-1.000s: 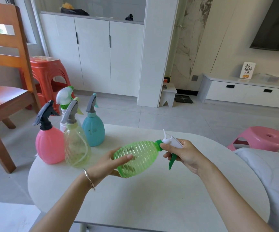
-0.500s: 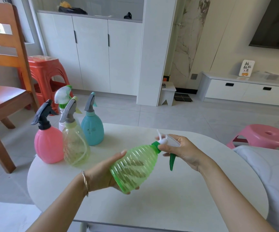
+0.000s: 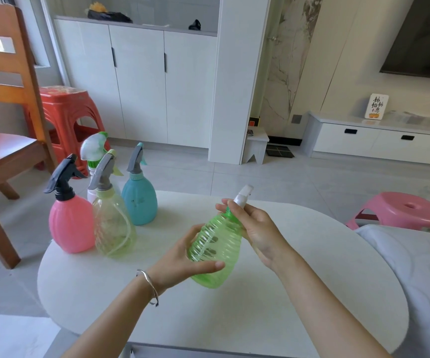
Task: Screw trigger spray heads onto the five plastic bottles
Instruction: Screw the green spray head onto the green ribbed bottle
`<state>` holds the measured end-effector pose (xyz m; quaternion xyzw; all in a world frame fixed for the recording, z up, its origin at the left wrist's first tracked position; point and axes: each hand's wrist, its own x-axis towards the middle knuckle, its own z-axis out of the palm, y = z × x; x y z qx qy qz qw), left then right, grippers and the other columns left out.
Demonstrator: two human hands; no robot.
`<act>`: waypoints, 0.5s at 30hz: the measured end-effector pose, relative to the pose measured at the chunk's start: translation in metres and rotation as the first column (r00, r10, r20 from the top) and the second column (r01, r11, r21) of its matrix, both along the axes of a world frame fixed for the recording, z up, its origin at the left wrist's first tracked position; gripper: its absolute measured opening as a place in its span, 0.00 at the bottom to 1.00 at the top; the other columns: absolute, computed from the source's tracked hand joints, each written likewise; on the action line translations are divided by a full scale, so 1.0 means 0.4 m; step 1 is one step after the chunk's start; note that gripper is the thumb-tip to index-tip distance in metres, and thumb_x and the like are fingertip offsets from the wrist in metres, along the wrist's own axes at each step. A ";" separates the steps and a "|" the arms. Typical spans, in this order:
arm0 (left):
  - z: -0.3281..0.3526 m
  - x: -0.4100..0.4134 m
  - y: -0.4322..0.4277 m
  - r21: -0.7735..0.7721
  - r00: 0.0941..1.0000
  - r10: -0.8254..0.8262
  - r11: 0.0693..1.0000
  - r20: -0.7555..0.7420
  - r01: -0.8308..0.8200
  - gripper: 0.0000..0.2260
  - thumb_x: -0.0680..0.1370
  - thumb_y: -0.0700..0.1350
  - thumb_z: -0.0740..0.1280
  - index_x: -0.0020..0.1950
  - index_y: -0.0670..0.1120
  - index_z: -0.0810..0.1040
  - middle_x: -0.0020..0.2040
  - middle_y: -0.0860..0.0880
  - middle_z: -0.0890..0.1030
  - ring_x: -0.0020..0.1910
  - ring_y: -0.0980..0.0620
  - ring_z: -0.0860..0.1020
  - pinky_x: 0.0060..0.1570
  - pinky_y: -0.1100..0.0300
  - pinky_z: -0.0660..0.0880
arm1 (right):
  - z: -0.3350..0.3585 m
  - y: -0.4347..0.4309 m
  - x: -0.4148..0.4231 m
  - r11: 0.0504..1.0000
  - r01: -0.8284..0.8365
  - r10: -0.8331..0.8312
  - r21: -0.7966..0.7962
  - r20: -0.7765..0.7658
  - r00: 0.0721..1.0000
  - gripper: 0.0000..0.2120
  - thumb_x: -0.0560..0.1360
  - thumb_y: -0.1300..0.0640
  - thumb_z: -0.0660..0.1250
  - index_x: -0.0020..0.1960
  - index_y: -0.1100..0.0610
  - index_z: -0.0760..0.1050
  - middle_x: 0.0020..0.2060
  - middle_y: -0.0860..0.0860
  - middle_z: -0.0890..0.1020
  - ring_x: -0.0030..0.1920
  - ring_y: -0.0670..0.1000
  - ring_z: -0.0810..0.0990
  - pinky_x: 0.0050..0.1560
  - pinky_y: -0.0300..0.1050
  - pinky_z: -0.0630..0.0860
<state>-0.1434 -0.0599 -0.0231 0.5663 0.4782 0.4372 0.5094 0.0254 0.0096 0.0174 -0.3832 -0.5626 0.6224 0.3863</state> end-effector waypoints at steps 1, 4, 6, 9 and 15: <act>0.000 0.002 -0.001 0.007 1.000 0.003 1.000 0.000 -0.003 0.34 0.63 0.46 0.77 0.66 0.51 0.69 0.59 0.46 0.80 0.54 0.53 0.81 0.48 0.65 0.76 | 0.003 0.002 0.000 1.000 -0.003 0.002 -0.019 -0.038 0.999 0.23 0.66 0.42 0.70 0.55 0.55 0.80 0.53 0.49 0.85 0.57 0.47 0.81 0.67 0.49 0.70; 0.002 0.004 -0.003 0.028 1.000 0.024 0.999 0.008 -0.025 0.34 0.62 0.47 0.77 0.66 0.50 0.70 0.59 0.46 0.80 0.55 0.52 0.81 0.50 0.64 0.76 | 0.009 0.006 -0.003 1.000 -0.018 0.017 -0.013 -0.066 0.998 0.22 0.64 0.43 0.72 0.52 0.56 0.81 0.52 0.51 0.85 0.58 0.48 0.81 0.69 0.51 0.68; 0.002 0.007 -0.006 0.046 0.999 0.052 0.998 0.007 -0.052 0.33 0.62 0.48 0.78 0.65 0.51 0.70 0.58 0.47 0.80 0.55 0.53 0.81 0.50 0.64 0.77 | 0.014 0.006 -0.009 1.000 -0.002 0.003 0.010 -0.058 0.998 0.19 0.64 0.43 0.72 0.48 0.54 0.82 0.51 0.51 0.86 0.56 0.48 0.82 0.68 0.51 0.69; 0.000 0.011 -0.012 0.096 0.994 0.107 0.990 -0.003 -0.107 0.32 0.62 0.47 0.78 0.64 0.52 0.71 0.57 0.49 0.81 0.54 0.56 0.81 0.48 0.66 0.76 | 0.022 0.005 -0.024 0.999 0.024 -0.022 0.035 -0.060 0.998 0.16 0.65 0.44 0.72 0.46 0.54 0.82 0.50 0.51 0.86 0.53 0.47 0.82 0.68 0.51 0.70; 0.031 -0.002 -0.041 0.243 0.979 0.204 0.950 -0.014 -0.195 0.30 0.63 0.49 0.78 0.61 0.57 0.70 0.54 0.56 0.81 0.53 0.61 0.80 0.48 0.69 0.75 | 0.051 -0.017 -0.058 0.993 -0.031 0.038 0.115 -0.064 0.997 0.24 0.66 0.39 0.70 0.55 0.53 0.80 0.54 0.48 0.84 0.59 0.46 0.80 0.69 0.52 0.68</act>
